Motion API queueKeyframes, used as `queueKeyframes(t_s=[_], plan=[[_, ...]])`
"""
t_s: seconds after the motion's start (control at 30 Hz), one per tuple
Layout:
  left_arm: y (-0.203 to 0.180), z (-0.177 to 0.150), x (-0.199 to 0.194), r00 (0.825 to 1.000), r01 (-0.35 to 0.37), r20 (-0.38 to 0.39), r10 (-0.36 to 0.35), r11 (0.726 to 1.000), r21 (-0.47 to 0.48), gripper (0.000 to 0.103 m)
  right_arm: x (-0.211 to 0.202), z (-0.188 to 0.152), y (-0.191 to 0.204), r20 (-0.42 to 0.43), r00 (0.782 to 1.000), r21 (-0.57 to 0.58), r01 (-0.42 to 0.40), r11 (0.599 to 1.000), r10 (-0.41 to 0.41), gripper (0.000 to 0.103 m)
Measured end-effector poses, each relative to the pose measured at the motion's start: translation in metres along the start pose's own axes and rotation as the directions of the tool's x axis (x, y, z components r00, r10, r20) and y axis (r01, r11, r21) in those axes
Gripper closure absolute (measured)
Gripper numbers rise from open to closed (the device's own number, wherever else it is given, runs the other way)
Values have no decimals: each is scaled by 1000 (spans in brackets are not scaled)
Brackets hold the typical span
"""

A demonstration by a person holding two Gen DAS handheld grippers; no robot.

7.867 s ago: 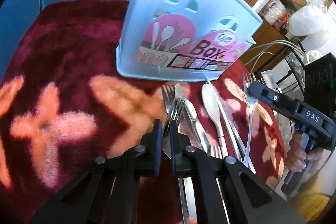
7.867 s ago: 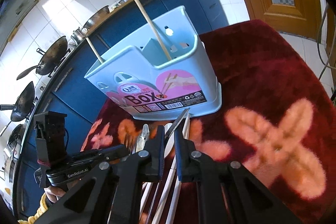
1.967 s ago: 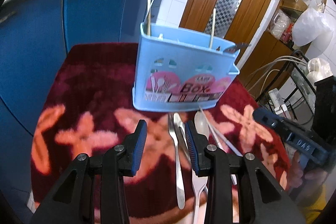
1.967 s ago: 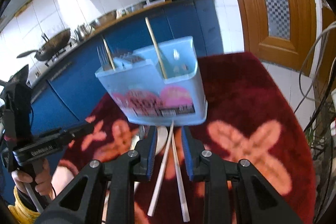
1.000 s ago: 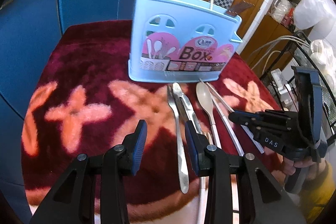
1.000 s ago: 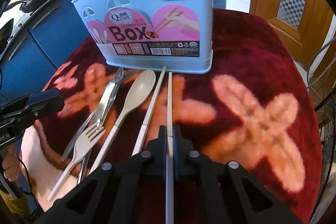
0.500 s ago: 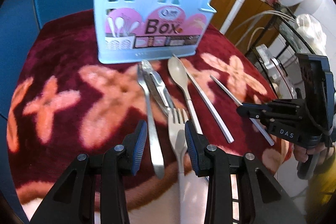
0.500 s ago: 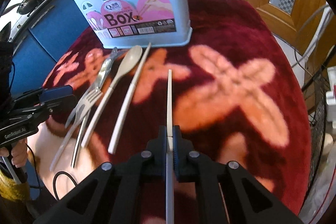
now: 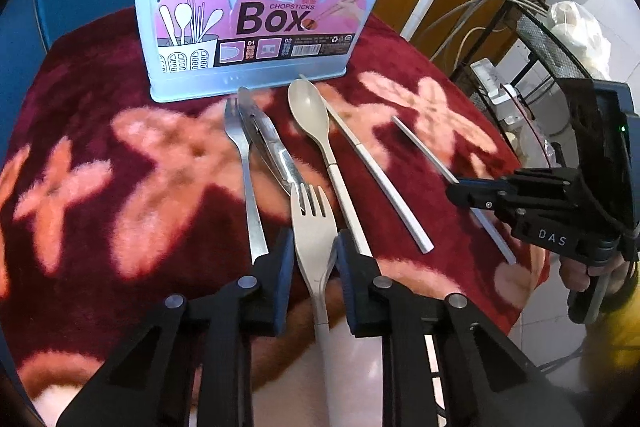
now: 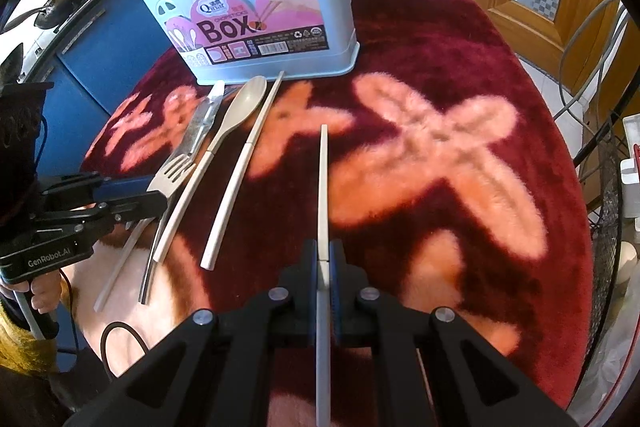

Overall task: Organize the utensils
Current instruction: 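Close the right gripper on a white chopstick while the left gripper grasps a white plastic fork, then lift both held utensils and lower them into the blue holder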

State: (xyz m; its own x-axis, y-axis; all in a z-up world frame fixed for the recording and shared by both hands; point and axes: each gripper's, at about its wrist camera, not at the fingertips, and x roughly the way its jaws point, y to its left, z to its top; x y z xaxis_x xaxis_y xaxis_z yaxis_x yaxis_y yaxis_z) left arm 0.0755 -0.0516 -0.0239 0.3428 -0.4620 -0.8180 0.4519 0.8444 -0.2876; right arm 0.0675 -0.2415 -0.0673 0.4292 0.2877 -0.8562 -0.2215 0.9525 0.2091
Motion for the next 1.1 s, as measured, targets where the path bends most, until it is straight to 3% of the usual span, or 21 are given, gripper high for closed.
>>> queueKeyframes(t_s=[0.17,0.3,0.67,1.1], plan=[[2,-2,-9,999,11,33,-10,1000,-24,98,1,0,0,-1,1000,-2,3,1000,-3,96],[6,-6,-13,999,-18,27,19,999,-29,98,1,1,2,-8,1000,-8,7,1000,-8,96],[2,-10,-3,997,56,-48,-59,997,-44,96,7,14,5,-55,998,-26,9,1000,-10,94],[4,-8,-24,998,40,43,-38,997,-58,101,22,39,1,-153,988,-27,-23,999,18,92]])
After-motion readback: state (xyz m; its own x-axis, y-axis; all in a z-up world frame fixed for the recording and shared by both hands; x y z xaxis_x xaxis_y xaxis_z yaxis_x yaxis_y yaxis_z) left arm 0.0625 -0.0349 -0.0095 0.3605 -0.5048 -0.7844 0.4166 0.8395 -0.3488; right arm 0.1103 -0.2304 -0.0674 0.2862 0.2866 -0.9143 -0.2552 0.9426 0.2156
